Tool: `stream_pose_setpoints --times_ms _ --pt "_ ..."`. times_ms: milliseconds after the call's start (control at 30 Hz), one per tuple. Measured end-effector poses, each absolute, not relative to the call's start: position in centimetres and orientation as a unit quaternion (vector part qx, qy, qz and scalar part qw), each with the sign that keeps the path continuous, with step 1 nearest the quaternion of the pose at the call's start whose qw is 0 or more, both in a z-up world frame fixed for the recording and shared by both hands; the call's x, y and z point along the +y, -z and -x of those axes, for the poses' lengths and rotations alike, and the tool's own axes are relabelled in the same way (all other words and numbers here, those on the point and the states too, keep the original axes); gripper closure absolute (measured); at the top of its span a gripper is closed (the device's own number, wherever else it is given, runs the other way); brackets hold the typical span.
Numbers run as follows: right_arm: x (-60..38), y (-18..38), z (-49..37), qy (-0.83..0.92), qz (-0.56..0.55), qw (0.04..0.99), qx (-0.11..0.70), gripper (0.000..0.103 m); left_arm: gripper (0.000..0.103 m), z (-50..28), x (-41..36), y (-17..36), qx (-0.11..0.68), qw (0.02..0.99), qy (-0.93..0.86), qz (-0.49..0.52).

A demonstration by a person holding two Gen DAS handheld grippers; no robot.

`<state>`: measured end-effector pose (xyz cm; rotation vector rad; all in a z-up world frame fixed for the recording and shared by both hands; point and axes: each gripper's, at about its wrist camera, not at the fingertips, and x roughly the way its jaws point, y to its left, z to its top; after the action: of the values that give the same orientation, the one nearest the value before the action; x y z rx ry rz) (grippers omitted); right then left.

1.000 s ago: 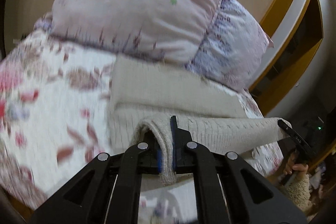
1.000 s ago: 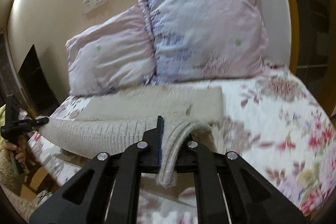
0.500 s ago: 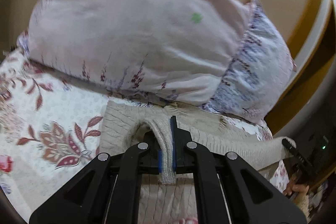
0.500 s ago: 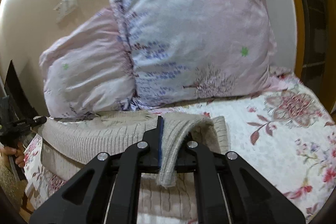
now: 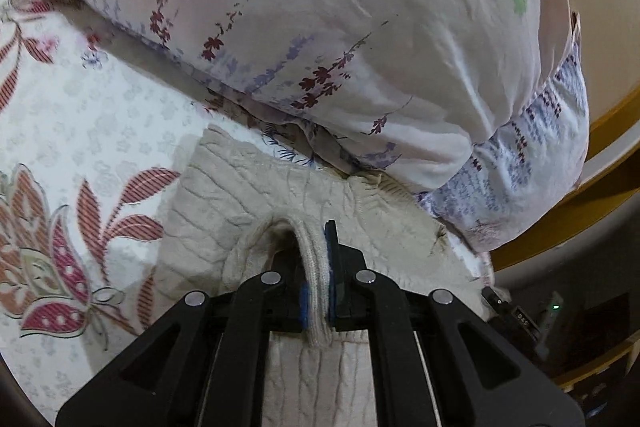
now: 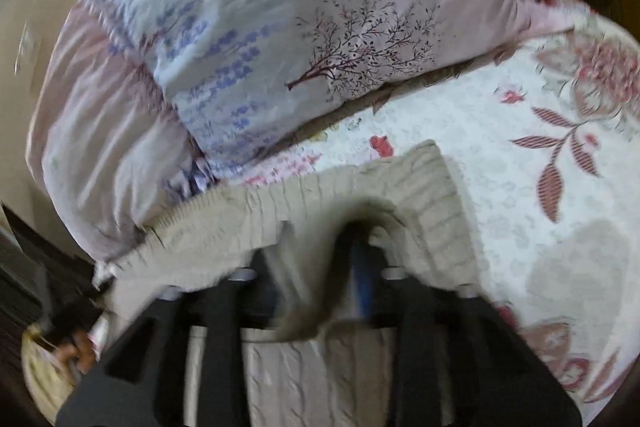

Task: Fold small clothes
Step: 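Open both grippers and release the folded hem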

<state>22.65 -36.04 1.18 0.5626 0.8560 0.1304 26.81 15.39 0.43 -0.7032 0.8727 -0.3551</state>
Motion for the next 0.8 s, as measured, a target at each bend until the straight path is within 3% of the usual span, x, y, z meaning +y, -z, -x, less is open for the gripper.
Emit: stream_pose_setpoints --times_ms 67,133,200,267,467,600,800 --pt "-36.3 -1.3 -23.3 -0.066 -0.292 0.867 0.399 0.047 0.094 -27.2 15.7 -0.3 0.411 0.82 0.174 0.359" --pt "-36.3 -1.6 -24.1 -0.065 -0.303 0.865 0.394 0.046 0.085 -27.6 16.2 -0.1 0.407 0.807 0.178 0.388" --pt "-36.2 -2.0 -24.3 -0.063 -0.303 0.868 0.388 0.046 0.063 -27.5 16.7 -0.4 0.395 0.806 0.174 0.405" --pt "-36.2 -2.9 -23.8 -0.06 -0.291 0.877 0.377 0.046 0.053 -27.0 17.4 -1.2 0.377 0.815 0.169 0.407" --pt "-37.7 -5.2 -19.9 -0.031 -0.245 0.905 0.346 0.046 0.053 -24.2 18.9 -3.1 0.359 0.852 0.147 0.352" --pt "-38.5 -4.8 -17.7 -0.022 -0.208 0.909 0.362 0.06 0.055 -21.7 18.4 -3.6 0.365 0.876 0.141 0.283" --pt "-38.0 -3.2 -15.3 -0.018 -0.157 0.907 0.39 0.06 0.061 -18.7 16.3 -3.4 0.375 0.9 0.136 0.174"
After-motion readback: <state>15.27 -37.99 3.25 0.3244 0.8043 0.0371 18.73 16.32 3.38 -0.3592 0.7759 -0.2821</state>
